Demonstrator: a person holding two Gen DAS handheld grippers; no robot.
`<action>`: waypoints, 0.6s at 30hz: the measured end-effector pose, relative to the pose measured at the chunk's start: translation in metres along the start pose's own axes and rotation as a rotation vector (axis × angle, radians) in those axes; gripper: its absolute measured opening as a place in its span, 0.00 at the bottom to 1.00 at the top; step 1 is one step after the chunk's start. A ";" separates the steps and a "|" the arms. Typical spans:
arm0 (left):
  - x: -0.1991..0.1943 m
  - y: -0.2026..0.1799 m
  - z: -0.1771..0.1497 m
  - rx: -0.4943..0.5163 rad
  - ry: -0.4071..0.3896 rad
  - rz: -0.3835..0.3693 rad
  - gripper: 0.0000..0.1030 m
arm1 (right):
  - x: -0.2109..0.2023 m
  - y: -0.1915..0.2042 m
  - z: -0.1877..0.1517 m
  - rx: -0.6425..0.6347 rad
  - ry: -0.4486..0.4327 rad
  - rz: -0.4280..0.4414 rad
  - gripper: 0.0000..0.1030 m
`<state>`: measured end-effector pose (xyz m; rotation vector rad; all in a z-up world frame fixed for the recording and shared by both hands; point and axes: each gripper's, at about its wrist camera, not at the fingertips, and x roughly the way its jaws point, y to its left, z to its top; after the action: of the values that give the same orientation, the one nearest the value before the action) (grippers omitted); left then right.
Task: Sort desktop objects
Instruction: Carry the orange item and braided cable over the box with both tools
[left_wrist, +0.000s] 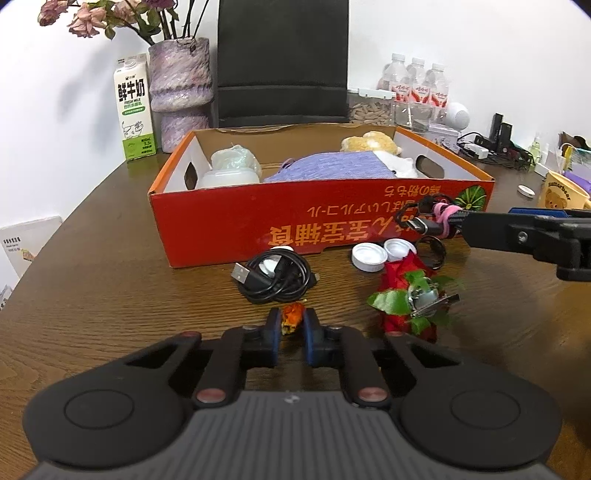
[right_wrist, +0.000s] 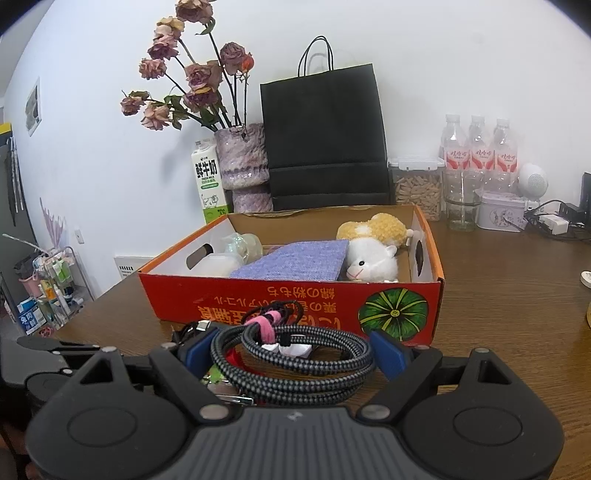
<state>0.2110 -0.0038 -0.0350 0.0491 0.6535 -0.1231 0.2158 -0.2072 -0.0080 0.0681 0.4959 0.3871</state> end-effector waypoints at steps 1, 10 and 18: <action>-0.001 0.000 0.000 0.002 -0.005 -0.003 0.12 | -0.001 0.000 0.000 0.000 -0.001 0.000 0.84; -0.021 -0.006 0.004 0.016 -0.065 -0.011 0.12 | -0.008 0.001 0.002 0.001 -0.017 -0.003 0.84; -0.040 -0.006 0.022 0.021 -0.155 -0.008 0.12 | -0.017 0.003 0.013 -0.012 -0.062 -0.008 0.84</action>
<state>0.1921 -0.0077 0.0067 0.0569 0.4978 -0.1398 0.2074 -0.2099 0.0114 0.0667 0.4329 0.3792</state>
